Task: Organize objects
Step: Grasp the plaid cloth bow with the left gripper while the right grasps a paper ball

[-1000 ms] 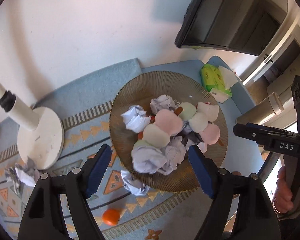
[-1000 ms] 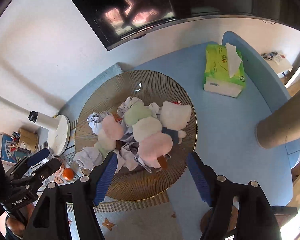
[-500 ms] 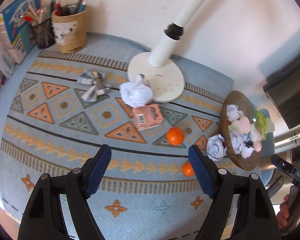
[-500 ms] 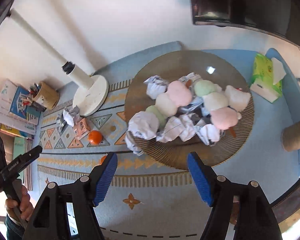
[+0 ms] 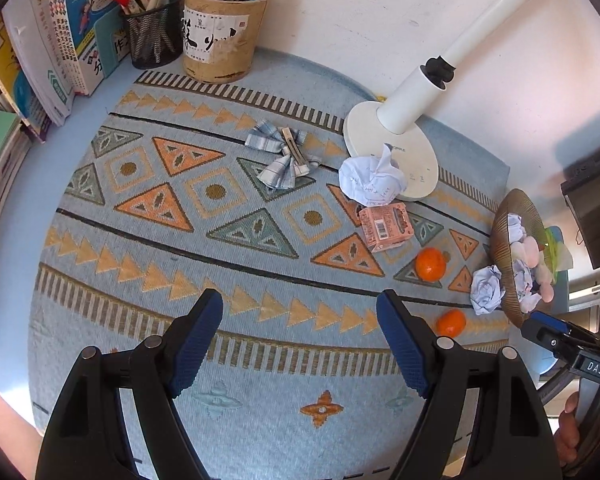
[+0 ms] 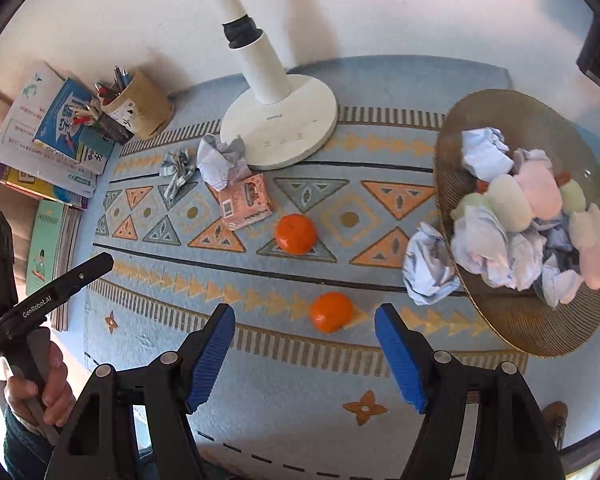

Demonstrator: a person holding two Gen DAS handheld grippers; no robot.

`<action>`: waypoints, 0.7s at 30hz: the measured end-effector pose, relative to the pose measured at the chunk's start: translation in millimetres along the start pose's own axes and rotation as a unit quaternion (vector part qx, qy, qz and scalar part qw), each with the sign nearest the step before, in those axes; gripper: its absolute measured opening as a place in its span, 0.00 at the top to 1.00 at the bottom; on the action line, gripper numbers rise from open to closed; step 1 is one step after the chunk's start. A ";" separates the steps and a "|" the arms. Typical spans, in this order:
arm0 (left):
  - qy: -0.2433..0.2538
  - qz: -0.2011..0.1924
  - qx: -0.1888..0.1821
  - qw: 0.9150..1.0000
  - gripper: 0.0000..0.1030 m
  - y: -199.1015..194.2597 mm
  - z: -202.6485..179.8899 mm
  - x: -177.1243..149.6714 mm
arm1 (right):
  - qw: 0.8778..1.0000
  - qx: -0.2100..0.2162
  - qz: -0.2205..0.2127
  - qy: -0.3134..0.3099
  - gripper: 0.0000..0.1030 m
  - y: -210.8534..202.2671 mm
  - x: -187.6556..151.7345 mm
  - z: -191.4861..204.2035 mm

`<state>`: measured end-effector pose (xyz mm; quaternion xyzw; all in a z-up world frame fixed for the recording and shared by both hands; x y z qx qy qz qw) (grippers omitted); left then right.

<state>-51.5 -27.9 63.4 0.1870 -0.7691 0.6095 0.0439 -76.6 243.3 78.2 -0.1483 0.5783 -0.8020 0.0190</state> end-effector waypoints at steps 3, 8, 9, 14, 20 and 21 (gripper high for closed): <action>0.016 0.003 -0.006 1.000 0.24 8.8 7.5 22.1 | 1.000 0.012 0.001 -0.001 0.31 15.9 24.7 20.6; 0.074 0.033 -0.009 0.997 0.24 48.8 0.9 65.7 | 0.999 0.030 0.011 0.010 0.31 54.7 69.9 50.1; 0.083 0.041 -0.009 0.996 0.24 59.6 -2.0 73.6 | 0.999 0.031 0.015 0.013 0.31 63.4 77.1 54.6; 0.090 0.066 -0.020 0.994 0.24 109.8 -9.0 106.9 | 0.999 -0.001 0.033 0.026 0.31 106.4 105.2 66.4; 0.112 0.067 -0.011 0.991 0.26 136.4 -15.7 117.1 | 0.997 0.001 0.047 0.056 0.31 138.9 124.9 67.4; 0.120 0.060 -0.007 0.991 0.26 136.4 -17.9 117.3 | 0.997 0.002 0.050 0.058 0.31 143.5 127.6 66.8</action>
Point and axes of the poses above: each gripper's, at about its wrist camera, not at the fingertips, and y roughly the way its jaws point, z to its left, x to its top, the point moved 3 cm from there along y, roughly the way its jaws point, and after that the axes turned 3 degrees about x, right-handed, at the moved point
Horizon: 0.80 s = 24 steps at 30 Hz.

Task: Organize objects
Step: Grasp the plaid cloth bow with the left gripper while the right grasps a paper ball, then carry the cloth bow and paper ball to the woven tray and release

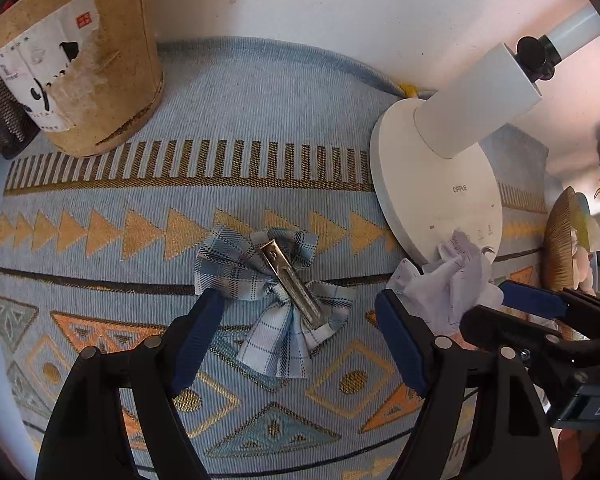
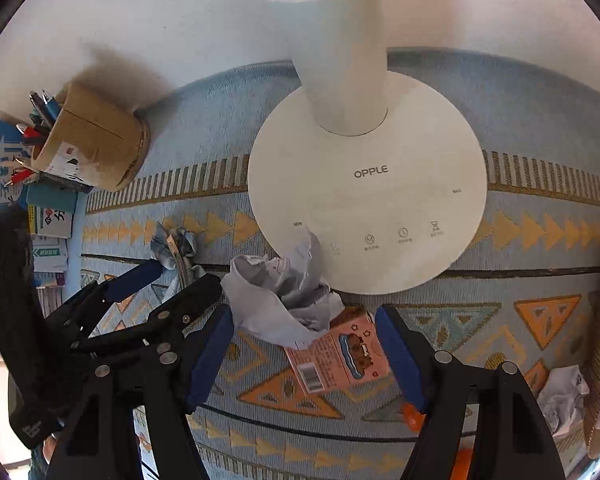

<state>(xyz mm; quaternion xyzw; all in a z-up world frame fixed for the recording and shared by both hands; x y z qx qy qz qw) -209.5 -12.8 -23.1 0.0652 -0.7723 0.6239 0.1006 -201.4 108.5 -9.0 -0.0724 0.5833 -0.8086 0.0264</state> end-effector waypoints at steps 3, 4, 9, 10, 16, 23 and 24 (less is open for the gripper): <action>0.014 -0.017 0.022 1.000 0.35 0.3 0.7 1.1 | 1.000 -0.002 0.006 0.004 0.30 10.4 3.4 -1.6; 0.017 -0.025 0.022 0.999 0.40 -1.0 1.4 0.8 | 1.000 -0.004 -0.001 -0.003 0.36 9.7 3.2 1.0; 0.025 -0.029 0.006 0.999 0.82 -5.7 8.5 -6.0 | 0.997 -0.010 -0.036 -0.072 0.53 -3.3 -6.5 23.5; 0.013 -0.023 -0.016 1.000 0.82 -6.5 11.1 -9.3 | 0.996 -0.003 -0.044 -0.076 0.54 -9.6 -8.8 24.4; -0.048 -0.012 -0.085 0.995 0.82 -26.0 19.9 -42.1 | 0.994 0.016 -0.094 -0.056 0.54 -61.6 -33.7 2.4; 0.000 -0.031 -0.079 0.996 0.82 -69.3 -20.0 -66.9 | 0.992 0.024 -0.123 0.031 0.53 -118.9 -83.4 -72.8; 0.015 -0.036 -0.074 0.996 0.82 -73.6 -30.7 -68.9 | 0.991 0.022 -0.124 0.045 0.53 -125.6 -91.6 -86.0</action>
Point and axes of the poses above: each gripper's, at about its wrist camera, not at the fingertips, and y roughly the way its jaws point, z to its left, x to its top, the point moved 3 cm from there along y, roughly the way its jaws point, and after that the axes turned 3 degrees about x, right-handed, at the moved point
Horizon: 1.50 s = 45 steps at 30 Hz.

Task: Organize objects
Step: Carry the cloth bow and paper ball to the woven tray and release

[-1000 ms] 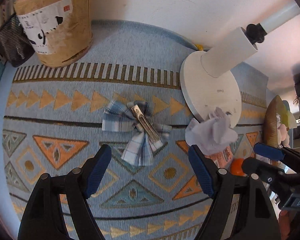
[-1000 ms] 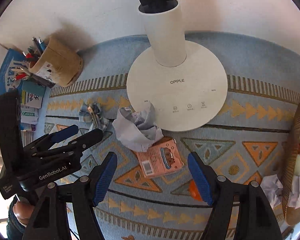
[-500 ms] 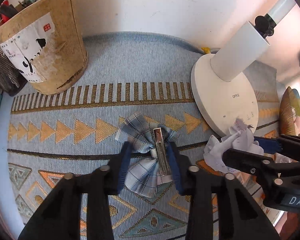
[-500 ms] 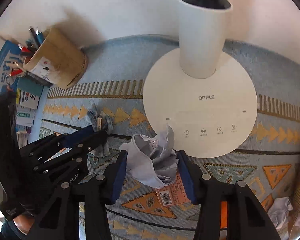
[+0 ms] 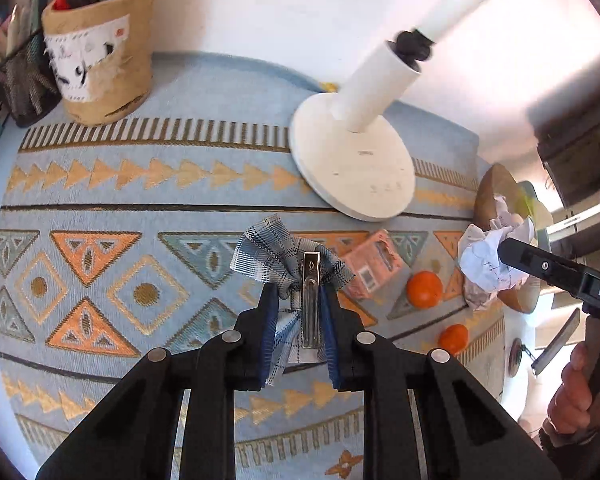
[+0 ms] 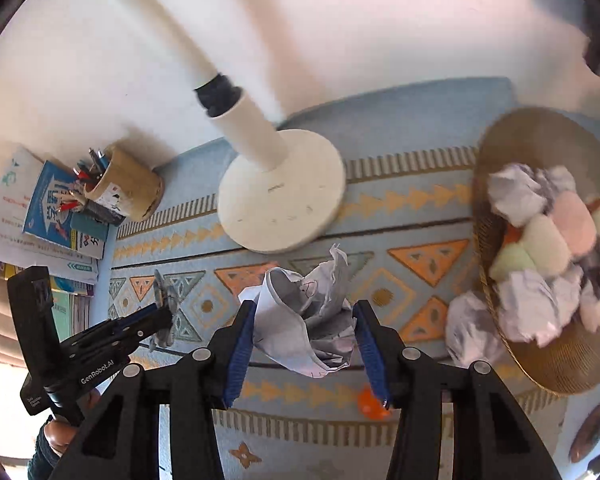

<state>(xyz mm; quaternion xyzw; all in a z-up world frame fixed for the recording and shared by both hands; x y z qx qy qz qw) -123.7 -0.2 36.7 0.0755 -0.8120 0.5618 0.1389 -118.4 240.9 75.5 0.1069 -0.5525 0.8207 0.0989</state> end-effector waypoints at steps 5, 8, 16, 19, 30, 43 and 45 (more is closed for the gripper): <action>0.089 -0.018 0.032 0.995 0.82 -10.2 -66.1 -10.1 | 0.995 -0.054 -0.059 0.059 0.53 -80.0 -9.4 -80.5; 0.133 -0.022 0.012 0.991 0.82 -14.8 -115.2 -14.0 | 0.985 -0.086 -0.117 0.094 0.53 -138.0 -6.4 -127.5; 0.215 -0.068 -0.050 0.973 0.82 -22.5 -273.9 31.1 | 0.978 -0.116 -0.124 0.123 0.52 -168.6 13.8 -174.5; 0.237 -0.082 -0.035 0.967 0.82 -17.7 -310.2 39.6 | 0.980 -0.121 -0.106 0.115 0.52 -157.0 6.8 -180.5; 0.145 -0.062 -0.045 0.986 0.21 3.6 -325.5 49.2 | 0.989 -0.083 -0.093 0.077 0.31 -148.5 -3.5 -214.0; 0.019 -0.035 0.022 0.999 0.21 -20.6 -181.5 -21.7 | 0.993 -0.059 -0.063 0.078 0.30 -141.7 -28.3 -201.9; -0.007 -0.037 0.041 0.998 0.21 -28.2 -150.9 -35.1 | 0.995 -0.050 -0.054 0.072 0.30 -133.8 -28.1 -190.7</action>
Point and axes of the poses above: each gripper's, at about its wrist camera, not at the fingertips, and y roughly the way its jaws point, z to its left, x to its top, the point moved 3 cm from there along y, roughly the way its jaws point, and after that the axes turned 3 degrees about x, right-handed, at the moved point
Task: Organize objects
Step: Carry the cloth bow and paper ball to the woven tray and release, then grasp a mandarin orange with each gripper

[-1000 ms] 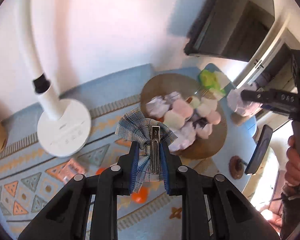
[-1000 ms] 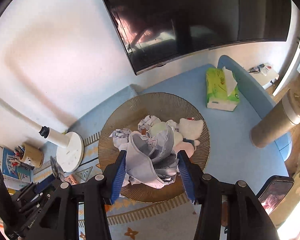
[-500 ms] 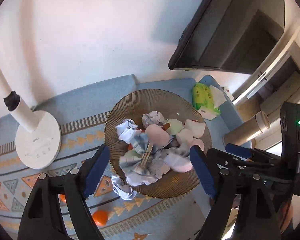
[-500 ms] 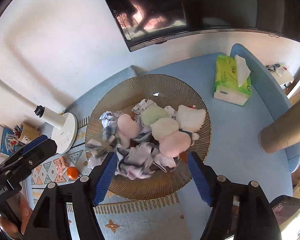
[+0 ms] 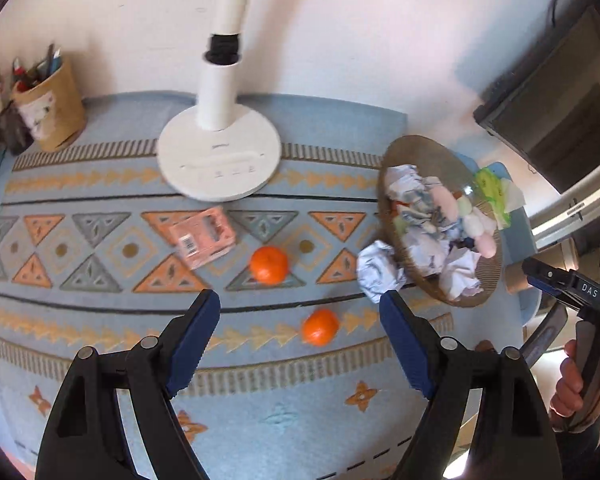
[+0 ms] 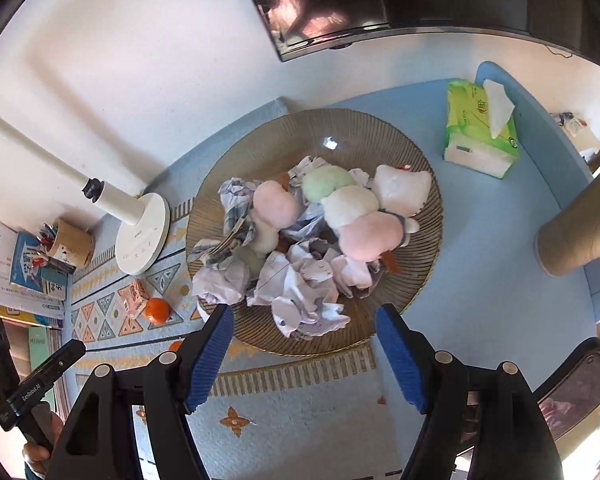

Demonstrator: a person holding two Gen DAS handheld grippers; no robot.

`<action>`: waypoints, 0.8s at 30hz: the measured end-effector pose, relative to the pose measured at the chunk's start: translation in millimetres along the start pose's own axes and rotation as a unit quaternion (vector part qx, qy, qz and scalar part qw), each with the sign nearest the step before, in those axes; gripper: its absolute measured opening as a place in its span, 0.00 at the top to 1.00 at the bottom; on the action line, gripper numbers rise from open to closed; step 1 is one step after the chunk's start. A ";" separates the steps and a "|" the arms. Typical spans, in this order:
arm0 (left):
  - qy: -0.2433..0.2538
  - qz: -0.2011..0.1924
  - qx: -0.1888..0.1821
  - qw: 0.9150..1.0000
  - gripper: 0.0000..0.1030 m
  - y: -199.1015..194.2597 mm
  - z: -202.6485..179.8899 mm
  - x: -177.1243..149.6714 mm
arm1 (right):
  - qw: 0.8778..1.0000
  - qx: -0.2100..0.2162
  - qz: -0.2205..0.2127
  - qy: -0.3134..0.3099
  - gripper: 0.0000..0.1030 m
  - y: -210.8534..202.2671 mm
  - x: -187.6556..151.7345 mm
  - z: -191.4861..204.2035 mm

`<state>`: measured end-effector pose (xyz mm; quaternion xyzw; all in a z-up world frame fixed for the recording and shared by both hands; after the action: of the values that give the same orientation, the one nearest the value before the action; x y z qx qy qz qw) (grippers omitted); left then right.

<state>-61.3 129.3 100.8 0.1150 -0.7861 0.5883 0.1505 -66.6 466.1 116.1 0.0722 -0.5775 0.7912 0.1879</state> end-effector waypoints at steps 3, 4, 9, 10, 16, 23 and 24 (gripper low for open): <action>-0.035 0.002 0.019 0.999 0.21 -8.4 38.2 -15.1 | 1.000 0.011 0.012 -0.015 0.30 10.0 -5.5 22.6; -0.045 0.001 0.024 0.999 0.22 -10.7 48.3 -19.5 | 1.000 0.013 0.015 -0.022 0.30 12.6 -6.8 30.9; -0.057 -0.002 0.052 0.997 0.22 -20.1 66.4 -30.2 | 0.998 0.022 0.022 -0.060 0.30 21.0 -13.5 78.0; -0.053 -0.003 0.057 0.997 0.22 -21.1 66.0 -30.1 | 0.997 0.026 0.025 -0.068 0.30 23.8 -16.0 89.5; -0.008 -0.005 0.088 0.996 0.21 -19.6 57.1 -26.6 | 0.988 0.027 0.056 -0.144 0.30 48.2 -44.6 163.5; 0.031 -0.011 0.094 0.995 0.21 -19.6 55.7 -23.2 | 0.981 0.020 0.087 -0.170 0.30 71.6 -68.5 197.4; 0.035 -0.010 0.094 0.995 0.21 -18.5 56.4 -21.9 | 0.982 0.020 0.090 -0.167 0.30 74.3 -68.7 197.6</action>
<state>-40.1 70.1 94.3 0.1156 -0.7206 0.6617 0.1718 -52.1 246.0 91.2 0.1546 -0.5893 0.7928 0.0155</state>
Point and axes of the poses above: each gripper's, at about its wrist camera, not at the fingertips, and y roughly the way its jaws point, z to its left, x to its top, the point moved 3 cm from there along y, roughly the way its jaws point, and after that the axes turned 3 degrees about x, right-handed, at the moved point
